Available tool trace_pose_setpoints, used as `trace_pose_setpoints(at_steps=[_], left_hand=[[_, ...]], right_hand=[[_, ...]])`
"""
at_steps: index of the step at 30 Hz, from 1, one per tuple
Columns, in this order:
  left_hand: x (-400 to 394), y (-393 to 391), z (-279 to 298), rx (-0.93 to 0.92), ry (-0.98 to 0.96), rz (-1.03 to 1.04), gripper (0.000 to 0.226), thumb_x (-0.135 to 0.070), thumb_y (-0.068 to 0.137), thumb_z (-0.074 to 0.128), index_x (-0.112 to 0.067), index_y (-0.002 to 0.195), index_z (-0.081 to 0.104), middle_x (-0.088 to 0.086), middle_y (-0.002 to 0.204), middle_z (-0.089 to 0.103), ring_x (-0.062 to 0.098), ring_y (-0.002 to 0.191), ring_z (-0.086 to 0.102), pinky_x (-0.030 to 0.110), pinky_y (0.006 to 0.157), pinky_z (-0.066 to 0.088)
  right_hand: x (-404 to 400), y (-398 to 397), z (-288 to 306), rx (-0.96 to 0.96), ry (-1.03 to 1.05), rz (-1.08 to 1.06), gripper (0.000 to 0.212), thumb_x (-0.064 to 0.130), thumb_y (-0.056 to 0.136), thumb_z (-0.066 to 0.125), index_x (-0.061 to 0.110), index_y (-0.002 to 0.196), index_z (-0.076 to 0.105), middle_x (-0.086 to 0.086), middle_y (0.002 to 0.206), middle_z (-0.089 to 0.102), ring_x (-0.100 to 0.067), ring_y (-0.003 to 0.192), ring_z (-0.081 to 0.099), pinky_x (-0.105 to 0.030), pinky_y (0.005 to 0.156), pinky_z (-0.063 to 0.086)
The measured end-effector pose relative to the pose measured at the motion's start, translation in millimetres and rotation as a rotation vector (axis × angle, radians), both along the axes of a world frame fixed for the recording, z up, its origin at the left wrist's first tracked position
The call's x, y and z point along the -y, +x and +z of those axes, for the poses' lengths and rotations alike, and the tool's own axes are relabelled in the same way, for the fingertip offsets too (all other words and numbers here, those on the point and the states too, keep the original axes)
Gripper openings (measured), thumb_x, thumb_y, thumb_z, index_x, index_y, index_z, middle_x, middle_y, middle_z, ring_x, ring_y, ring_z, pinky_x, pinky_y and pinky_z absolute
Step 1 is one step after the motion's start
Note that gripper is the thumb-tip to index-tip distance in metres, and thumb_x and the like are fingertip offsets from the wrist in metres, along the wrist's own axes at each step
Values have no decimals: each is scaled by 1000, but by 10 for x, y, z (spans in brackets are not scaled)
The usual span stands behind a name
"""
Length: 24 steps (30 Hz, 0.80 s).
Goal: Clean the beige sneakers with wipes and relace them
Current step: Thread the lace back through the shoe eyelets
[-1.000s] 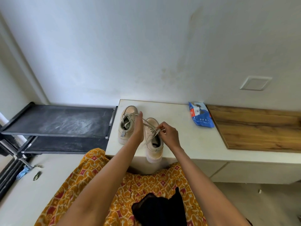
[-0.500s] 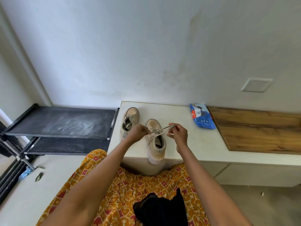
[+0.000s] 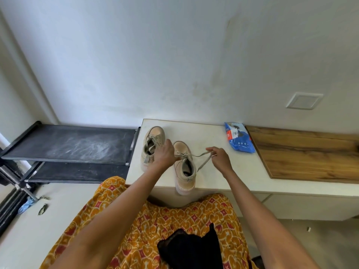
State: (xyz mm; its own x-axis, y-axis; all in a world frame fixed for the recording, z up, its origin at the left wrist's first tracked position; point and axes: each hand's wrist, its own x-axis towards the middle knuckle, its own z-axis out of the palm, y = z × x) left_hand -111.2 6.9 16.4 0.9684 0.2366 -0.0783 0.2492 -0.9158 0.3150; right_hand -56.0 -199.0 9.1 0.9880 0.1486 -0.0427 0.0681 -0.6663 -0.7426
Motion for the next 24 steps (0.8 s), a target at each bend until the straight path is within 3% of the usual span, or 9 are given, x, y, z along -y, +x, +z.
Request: trace_pose_setpoints(at_steps=[2, 5, 6, 8, 11, 14, 17, 20, 24], left_hand=[[59, 37, 51, -19, 99, 19, 91, -54, 80, 64, -3, 140, 18, 16, 136, 44, 34, 128, 40, 53, 106, 24], [43, 88, 78, 32, 202, -146, 96, -50, 83, 61, -17, 150, 1, 15, 150, 22, 33, 139, 20, 61, 110, 5], [34, 97, 77, 23, 184, -231, 88, -47, 86, 60, -22, 151, 6, 12, 151, 22, 31, 139, 21, 60, 110, 7], [27, 110, 48, -7, 101, -324, 58, -41, 90, 57, -24, 142, 37, 5, 144, 39, 25, 133, 34, 55, 112, 15], [-22, 130, -73, 75, -105, -260, 28, -36, 89, 61, -18, 110, 66, 0, 116, 65, 20, 110, 57, 37, 97, 39], [-64, 103, -137, 107, -299, -226, 21, -33, 85, 67, -15, 97, 67, 1, 101, 69, 18, 95, 62, 30, 80, 46], [-62, 105, -153, 71, -338, -249, 18, -30, 85, 65, -15, 92, 60, 2, 97, 65, 20, 91, 60, 33, 79, 48], [-29, 97, -137, -10, -362, -276, 14, -26, 89, 56, -14, 84, 50, 2, 87, 56, 18, 80, 51, 30, 69, 39], [-77, 36, -144, -134, -617, -221, 16, -20, 91, 48, -11, 79, 53, 3, 80, 51, 16, 74, 46, 29, 69, 38]], right_hand=[[-46, -52, -19, 138, -289, 62, 50, -10, 84, 41, 18, 119, 63, -9, 117, 49, -21, 112, 47, -24, 74, 42], [-150, -110, -3, 224, -306, 152, 37, 4, 91, 45, 18, 121, 61, -6, 119, 49, -21, 117, 41, -27, 83, 42], [-194, -118, 4, 192, -293, 227, 32, 14, 94, 47, 17, 122, 61, -6, 122, 51, -21, 119, 41, -29, 89, 41], [-290, -153, 21, 92, -291, 362, 34, 29, 96, 50, 15, 124, 60, -7, 126, 55, -22, 121, 44, -33, 96, 39], [-398, -201, 10, 22, -217, 375, 30, 27, 94, 54, 12, 119, 63, -8, 119, 63, -22, 111, 56, -33, 90, 45], [-421, -225, -10, -10, -127, 288, 24, 26, 91, 60, 12, 109, 68, -4, 108, 69, -19, 99, 63, -29, 82, 49], [-416, -267, -33, 12, -84, 191, 22, 31, 87, 65, 12, 97, 69, 1, 97, 70, -15, 91, 63, -27, 77, 48], [-454, -370, -36, 14, -67, 135, 20, 36, 85, 66, 16, 87, 67, 7, 84, 66, -9, 78, 59, -24, 70, 43], [-500, -442, -50, -16, -64, 149, 28, 43, 87, 62, 18, 74, 60, 7, 69, 60, -9, 65, 56, -23, 60, 43]])
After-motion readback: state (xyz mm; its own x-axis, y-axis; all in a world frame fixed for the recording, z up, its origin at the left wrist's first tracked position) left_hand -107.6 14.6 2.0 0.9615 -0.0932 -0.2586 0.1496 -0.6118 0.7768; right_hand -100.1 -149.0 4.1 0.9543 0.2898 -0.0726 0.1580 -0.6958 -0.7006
